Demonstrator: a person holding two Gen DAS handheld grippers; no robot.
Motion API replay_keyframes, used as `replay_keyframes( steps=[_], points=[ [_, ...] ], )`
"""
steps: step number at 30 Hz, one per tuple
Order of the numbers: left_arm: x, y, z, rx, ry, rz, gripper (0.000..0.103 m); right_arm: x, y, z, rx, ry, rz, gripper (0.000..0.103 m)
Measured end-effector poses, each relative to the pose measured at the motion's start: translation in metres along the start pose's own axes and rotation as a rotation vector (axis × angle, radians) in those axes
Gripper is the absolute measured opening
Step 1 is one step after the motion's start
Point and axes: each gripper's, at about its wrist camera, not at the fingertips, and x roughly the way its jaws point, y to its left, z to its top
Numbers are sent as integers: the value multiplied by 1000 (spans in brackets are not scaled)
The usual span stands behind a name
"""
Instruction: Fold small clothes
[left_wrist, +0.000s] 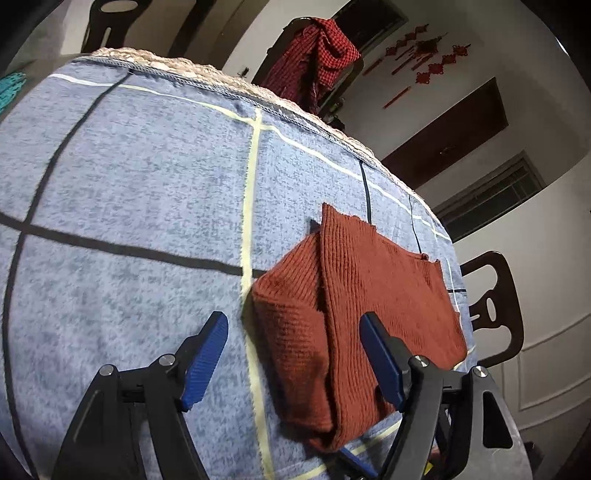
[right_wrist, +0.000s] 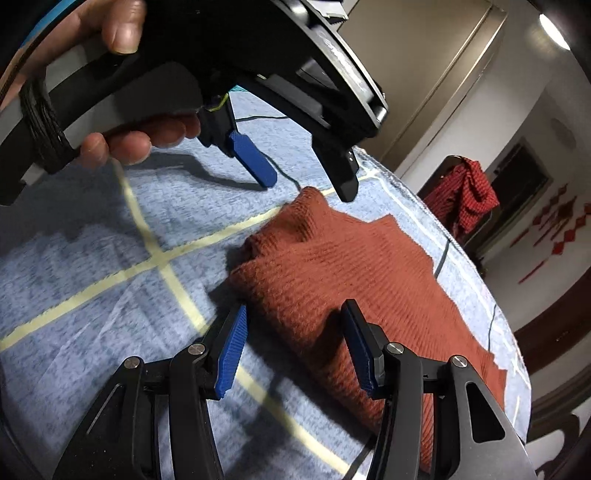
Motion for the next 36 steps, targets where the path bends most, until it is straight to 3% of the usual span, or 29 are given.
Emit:
replay_keyframes(
  steps=[5,18,21,23,27,29,36],
  points=[
    [16,-5,9,9,46,-34,76,4,-3,3,27,8,6,52],
    [50,-38,15,120,83,17,75,16,-18,6,85,28,49,50],
    [53,-42,15,136,84,53,63,17,-17,6,81,27,49,48],
    [55,-44,16,144,92,72,48,18,-16,7,78,27,46,44],
    [57,-43,18,141,99,105,34,15,-11,7,79,27,38,39],
    [60,-43,19,135,112,101,24,16,-13,7,88,31,25,28],
    [59,-51,20,144,110,110,21,15,-26,5,164,28,55,19]
  ],
)
